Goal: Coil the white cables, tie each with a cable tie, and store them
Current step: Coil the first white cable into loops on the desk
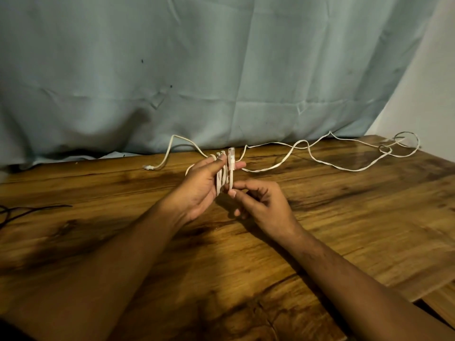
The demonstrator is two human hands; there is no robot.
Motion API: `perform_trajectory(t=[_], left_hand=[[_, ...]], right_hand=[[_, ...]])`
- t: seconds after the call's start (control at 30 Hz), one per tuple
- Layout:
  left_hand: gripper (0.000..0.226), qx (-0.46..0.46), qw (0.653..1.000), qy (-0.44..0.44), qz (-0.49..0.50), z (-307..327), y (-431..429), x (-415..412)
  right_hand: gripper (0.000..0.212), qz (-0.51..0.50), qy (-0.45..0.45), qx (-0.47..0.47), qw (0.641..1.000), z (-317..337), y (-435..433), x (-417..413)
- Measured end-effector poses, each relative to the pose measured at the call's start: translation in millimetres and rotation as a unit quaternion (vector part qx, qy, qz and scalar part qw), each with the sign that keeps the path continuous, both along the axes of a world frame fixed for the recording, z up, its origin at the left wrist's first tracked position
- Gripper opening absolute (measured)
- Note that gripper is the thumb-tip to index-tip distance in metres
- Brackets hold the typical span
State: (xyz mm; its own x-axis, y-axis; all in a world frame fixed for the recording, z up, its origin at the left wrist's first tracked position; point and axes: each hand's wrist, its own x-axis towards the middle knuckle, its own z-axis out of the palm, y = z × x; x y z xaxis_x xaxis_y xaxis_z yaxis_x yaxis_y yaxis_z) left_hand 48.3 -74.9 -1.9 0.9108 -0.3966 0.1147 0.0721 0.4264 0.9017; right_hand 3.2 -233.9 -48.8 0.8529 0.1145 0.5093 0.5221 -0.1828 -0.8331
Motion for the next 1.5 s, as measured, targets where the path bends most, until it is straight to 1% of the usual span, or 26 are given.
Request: perform_trajectory(t=[0.1, 0.27, 0.47, 0.63, 0.83, 0.97, 1.0, 1.07, 1.17, 1.2, 1.27, 1.37, 1.43, 1.5], left_hand=[[0.023, 0.013, 1.0, -0.01, -0.002, -3, -1, 0], [0.023, 0.028, 1.0, 0.005, -0.002, -6, -5, -3], [0.022, -0.035, 0.998, 0.009, -0.041, 0, -5, -11], [0.023, -0.046, 0.996, 0.015, -0.069, 0, -6, -13], [0.021, -0.044, 0.997, 0.021, -0.053, -3, -6, -11], [0.024, -0.007, 1.0, 0.008, -0.017, -7, -2, -3], [0.024, -0.003, 1.0, 0.004, -0.01, -7, 0, -1], [0.025, 0.009, 1.0, 0.005, -0.008, -7, 4, 3], [0.026, 0.037, 0.998, 0.006, -0.052, -8, 8, 4], [0.026, 0.043, 0.996, 0.001, -0.073, -8, 8, 4], [0.025, 0.056, 0.993, -0.008, -0.107, -7, 8, 1], [0.026, 0.082, 0.987, -0.016, -0.135, -6, 8, -3], [0.026, 0.104, 0.983, -0.023, -0.153, -8, 9, -4], [0.026, 0.124, 0.976, -0.023, -0.179, -8, 12, -4]], right_hand=[[0.02, -0.012, -0.015, 0.014, 1.0, 2, 1, -2], [0.016, -0.013, -0.039, 0.022, 0.999, 5, -4, -1], [0.007, -0.014, -0.044, 0.02, 0.999, 2, -1, 2], [0.007, -0.016, -0.025, 0.05, 0.998, 4, -3, 2], [0.008, -0.024, -0.02, 0.035, 0.999, 3, -2, 1], [0.006, -0.074, -0.059, -0.016, 0.995, 6, -5, -2], [0.006, -0.09, -0.067, -0.009, 0.994, 8, -8, -3], [0.014, -0.125, -0.077, 0.018, 0.989, 13, -14, -3], [0.008, -0.16, -0.086, 0.042, 0.982, 18, -23, -4], [0.01, -0.168, -0.096, 0.031, 0.981, 19, -25, -4], [0.024, -0.178, -0.119, -0.022, 0.976, 21, -27, -5], [0.046, -0.169, -0.163, -0.164, 0.958, 24, -26, -7], [0.053, -0.153, -0.178, -0.259, 0.937, 26, -25, -11], [0.055, -0.138, -0.169, -0.323, 0.921, 27, -22, -16]])
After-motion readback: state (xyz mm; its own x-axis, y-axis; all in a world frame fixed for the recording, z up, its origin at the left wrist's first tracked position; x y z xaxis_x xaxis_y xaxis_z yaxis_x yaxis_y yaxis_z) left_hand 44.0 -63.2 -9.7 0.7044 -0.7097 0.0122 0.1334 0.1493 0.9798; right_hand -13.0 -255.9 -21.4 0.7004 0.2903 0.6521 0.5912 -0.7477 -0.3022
